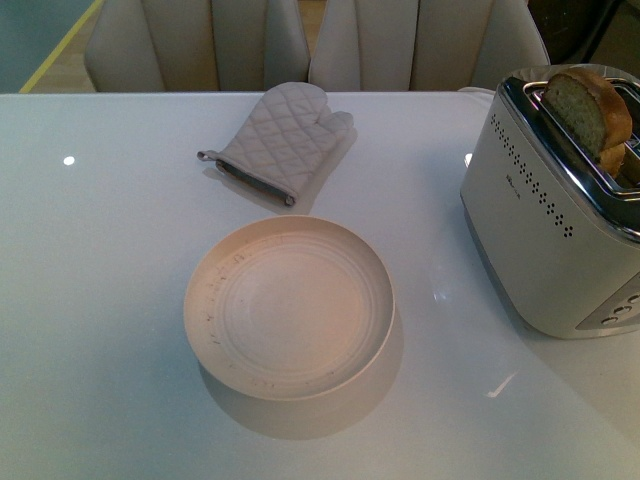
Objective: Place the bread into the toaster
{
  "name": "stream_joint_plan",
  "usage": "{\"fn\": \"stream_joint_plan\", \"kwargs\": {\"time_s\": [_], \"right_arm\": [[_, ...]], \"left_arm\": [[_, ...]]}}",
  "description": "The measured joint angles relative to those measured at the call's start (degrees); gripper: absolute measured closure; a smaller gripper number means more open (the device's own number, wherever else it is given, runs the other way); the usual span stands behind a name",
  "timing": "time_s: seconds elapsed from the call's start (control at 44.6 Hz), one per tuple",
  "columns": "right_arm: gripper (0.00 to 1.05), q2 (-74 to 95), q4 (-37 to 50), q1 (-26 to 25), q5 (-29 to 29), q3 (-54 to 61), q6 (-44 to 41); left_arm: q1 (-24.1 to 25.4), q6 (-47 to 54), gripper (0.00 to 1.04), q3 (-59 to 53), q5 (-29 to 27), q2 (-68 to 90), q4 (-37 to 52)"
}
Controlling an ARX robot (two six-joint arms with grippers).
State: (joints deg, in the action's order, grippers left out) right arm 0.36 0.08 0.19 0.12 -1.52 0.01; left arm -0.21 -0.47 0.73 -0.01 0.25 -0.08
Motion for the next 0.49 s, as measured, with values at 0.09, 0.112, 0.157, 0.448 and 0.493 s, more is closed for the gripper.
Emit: {"fn": "stream_joint_plan", "kwargs": {"time_s": [0.09,0.112,0.157,0.448,0.493], "right_arm": [[0.09,0.00,0.00,0.00,0.00,0.00,0.00],[0.09,0.00,0.00,0.00,0.00,0.00,0.00],[0.09,0.00,0.00,0.00,0.00,0.00,0.00],[0.09,0.00,0.00,0.00,0.00,0.00,0.00],[0.09,0.00,0.00,0.00,0.00,0.00,0.00]], "left_arm": [[0.00,0.00,0.07,0.00,-0.02,0.00,0.00],[0.00,0.00,0.07,0.00,0.00,0.00,0.00],[0.00,0.00,0.07,0.00,0.00,0.00,0.00],[0.00,0.00,0.07,0.00,-0.02,0.00,0.00],[0.00,0.00,0.07,0.00,-0.02,0.00,0.00]]}}
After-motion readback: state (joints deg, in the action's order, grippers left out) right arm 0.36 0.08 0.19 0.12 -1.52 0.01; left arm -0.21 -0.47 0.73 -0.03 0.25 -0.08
